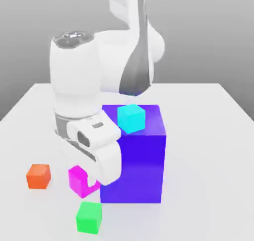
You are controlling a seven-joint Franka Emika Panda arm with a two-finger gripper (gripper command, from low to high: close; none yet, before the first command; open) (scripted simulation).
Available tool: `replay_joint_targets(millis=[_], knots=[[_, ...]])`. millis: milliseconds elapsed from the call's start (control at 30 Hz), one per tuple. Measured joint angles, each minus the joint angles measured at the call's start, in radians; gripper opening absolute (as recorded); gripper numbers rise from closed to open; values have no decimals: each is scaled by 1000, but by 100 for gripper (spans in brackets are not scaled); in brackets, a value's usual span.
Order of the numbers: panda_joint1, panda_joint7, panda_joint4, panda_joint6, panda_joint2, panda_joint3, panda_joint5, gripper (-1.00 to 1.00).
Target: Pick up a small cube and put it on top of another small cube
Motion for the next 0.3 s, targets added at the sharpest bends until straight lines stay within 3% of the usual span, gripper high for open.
replay_joint_targets(millis=[200, 233, 300], knots=[[-20, -82, 3, 147, 158, 28, 61, -100], [-22, -87, 4, 165, 178, 33, 68, 100], [-22, -87, 4, 165, 178, 33, 68, 100]])
